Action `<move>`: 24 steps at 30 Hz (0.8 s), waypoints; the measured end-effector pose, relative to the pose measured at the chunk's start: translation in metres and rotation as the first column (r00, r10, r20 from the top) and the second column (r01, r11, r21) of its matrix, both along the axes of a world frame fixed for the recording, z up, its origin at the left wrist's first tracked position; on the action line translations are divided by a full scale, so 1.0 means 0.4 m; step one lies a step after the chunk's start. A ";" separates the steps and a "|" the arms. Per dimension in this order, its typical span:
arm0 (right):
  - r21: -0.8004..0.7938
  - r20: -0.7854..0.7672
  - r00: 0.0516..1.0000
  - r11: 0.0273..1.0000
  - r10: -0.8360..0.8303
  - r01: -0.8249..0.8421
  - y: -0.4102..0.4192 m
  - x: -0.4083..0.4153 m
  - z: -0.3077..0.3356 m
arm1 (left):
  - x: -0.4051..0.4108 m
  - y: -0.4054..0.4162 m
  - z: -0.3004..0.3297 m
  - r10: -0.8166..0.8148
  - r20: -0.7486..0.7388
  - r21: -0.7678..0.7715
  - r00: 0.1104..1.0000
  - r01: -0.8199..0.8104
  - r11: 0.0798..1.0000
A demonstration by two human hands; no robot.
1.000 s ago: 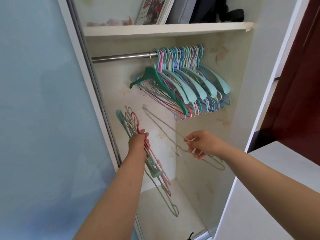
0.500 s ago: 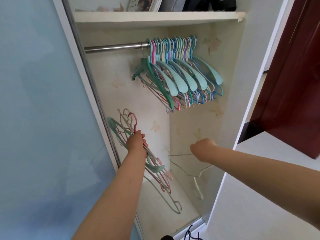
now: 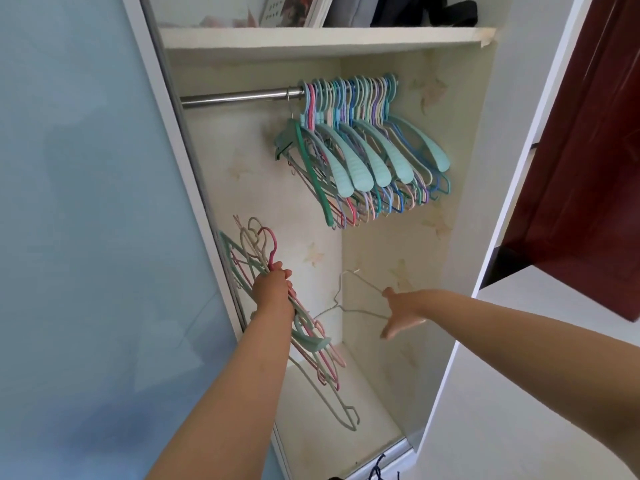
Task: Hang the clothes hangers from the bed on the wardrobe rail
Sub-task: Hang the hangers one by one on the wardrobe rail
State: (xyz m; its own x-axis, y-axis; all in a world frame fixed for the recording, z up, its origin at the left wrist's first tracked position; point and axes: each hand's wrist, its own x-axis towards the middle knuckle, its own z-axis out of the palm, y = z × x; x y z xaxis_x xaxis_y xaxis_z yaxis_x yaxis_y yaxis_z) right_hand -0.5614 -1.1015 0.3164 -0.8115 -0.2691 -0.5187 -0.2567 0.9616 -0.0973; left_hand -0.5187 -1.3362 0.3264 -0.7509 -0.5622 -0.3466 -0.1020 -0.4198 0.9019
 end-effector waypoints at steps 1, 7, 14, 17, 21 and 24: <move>-0.050 0.028 0.998 0.997 -0.052 0.053 0.005 -0.007 0.004 | 0.002 -0.002 0.004 0.016 0.001 0.008 1.000 -0.016 1.000; -0.486 0.441 0.873 0.763 -0.208 0.427 -0.047 0.000 0.012 | 0.026 -0.004 0.040 0.175 -0.094 0.053 0.980 -0.170 0.984; -0.792 0.554 0.831 0.274 -0.054 0.546 -0.212 0.027 0.172 | 0.032 -0.004 0.094 0.204 -0.202 0.051 0.958 -0.197 0.979; -0.862 0.486 0.873 0.146 -0.038 0.486 -0.258 0.000 0.299 | 0.034 0.000 0.113 0.154 -0.214 0.056 0.965 -0.145 0.988; -0.851 0.512 0.852 0.073 -0.110 0.521 -0.308 -0.058 0.419 | 0.038 0.005 0.138 0.099 -0.248 0.092 0.964 -0.078 0.993; -0.842 0.515 0.843 0.093 -0.155 0.531 -0.333 -0.096 0.451 | 0.044 0.005 0.147 0.079 -0.246 0.084 0.966 -0.060 0.995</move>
State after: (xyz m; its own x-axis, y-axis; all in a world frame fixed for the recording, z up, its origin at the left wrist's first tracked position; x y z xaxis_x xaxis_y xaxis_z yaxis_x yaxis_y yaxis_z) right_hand -0.5996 -1.2347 0.4968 -0.8703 -0.4089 -0.2746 0.2865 0.0332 -0.9575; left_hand -0.5012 -1.3341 0.3853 -0.7787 -0.5954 -0.1976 0.1530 -0.4858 0.8606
